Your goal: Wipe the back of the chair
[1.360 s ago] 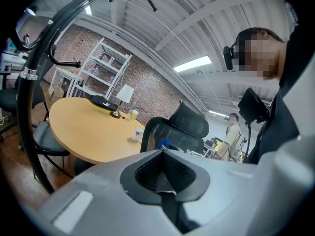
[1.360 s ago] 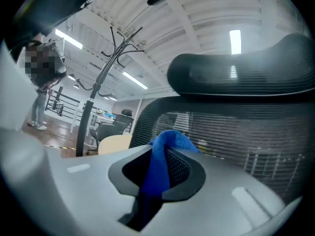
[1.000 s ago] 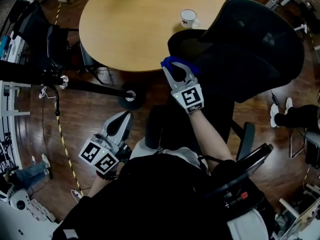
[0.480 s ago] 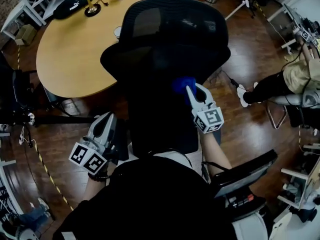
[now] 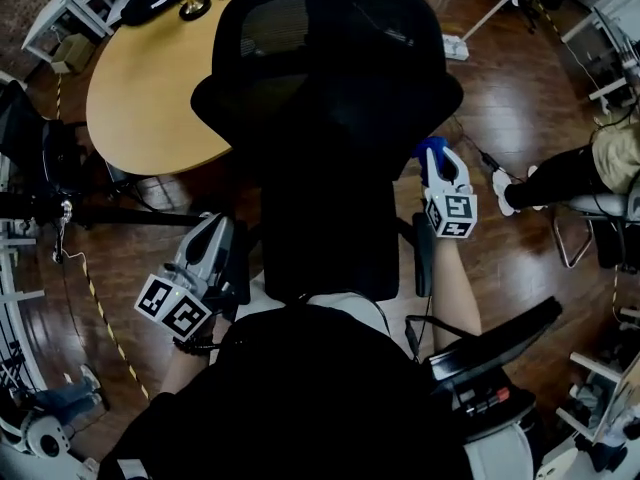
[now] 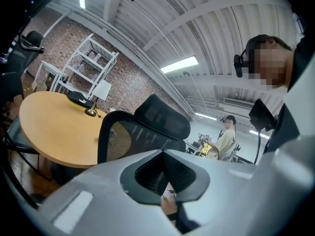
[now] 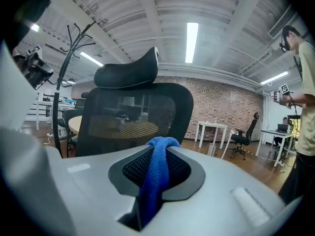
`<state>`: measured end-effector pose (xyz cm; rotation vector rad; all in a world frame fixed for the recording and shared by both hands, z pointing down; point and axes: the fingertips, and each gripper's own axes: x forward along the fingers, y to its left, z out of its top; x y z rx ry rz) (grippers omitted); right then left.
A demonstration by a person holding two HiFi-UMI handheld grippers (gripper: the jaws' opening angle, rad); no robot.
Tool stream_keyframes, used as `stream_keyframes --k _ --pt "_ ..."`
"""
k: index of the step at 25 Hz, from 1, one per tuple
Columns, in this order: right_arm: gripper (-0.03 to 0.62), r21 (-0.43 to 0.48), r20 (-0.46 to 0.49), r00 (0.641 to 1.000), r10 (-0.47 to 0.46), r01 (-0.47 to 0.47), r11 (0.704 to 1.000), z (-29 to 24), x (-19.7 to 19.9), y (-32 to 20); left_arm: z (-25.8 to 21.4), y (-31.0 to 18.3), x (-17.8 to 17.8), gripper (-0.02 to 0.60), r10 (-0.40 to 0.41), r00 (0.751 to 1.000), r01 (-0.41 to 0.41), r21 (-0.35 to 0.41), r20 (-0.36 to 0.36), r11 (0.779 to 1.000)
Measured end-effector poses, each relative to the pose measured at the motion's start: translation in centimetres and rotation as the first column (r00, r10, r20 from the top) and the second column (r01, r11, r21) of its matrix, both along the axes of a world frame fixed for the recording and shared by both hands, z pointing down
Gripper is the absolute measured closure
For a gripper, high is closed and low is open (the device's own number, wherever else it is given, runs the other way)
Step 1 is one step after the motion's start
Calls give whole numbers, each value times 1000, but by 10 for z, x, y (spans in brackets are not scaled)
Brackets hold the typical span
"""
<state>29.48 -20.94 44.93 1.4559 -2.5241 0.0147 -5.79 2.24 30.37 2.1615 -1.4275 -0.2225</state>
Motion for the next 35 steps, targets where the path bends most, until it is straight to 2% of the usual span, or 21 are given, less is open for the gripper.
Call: stream_keyframes --k 4,7,11,15,19,23,30,32,35 --pt "546 -7 0 999 -33 33 999 16 -16 -17 -1 16 -7 575 -54 998 55 -31 37 998" --pt "546 26 -1 999 -46 46 999 19 -25 -27 1 29 -11 575 -74 996 76 -52 51 996" --pt "546 105 33 999 -33 29 994 16 -34 -34 8 39 -16 575 -91 996 92 -67 22 993" --pt "546 131 73 997 -16 6 991 12 -50 -37 20 43 -19 575 -88 996 89 -91 13 992" --pt "546 127 100 995 6 -19 992 14 -65 -32 26 44 -20 575 -80 997 80 -98 3 992" --pt "546 128 80 996 -36 26 991 15 -88 -27 25 46 -21 575 -73 997 74 -90 16 993" --pt "546 127 86 996 -30 19 992 13 -126 -17 31 67 -58 575 -127 992 129 -110 27 986" --pt "546 127 93 995 -33 21 992 13 -138 -17 42 67 -66 575 -118 991 125 -113 64 986" --pt "546 120 81 994 -74 64 991 15 -171 -10 73 56 -76 575 -44 987 64 -130 155 989"
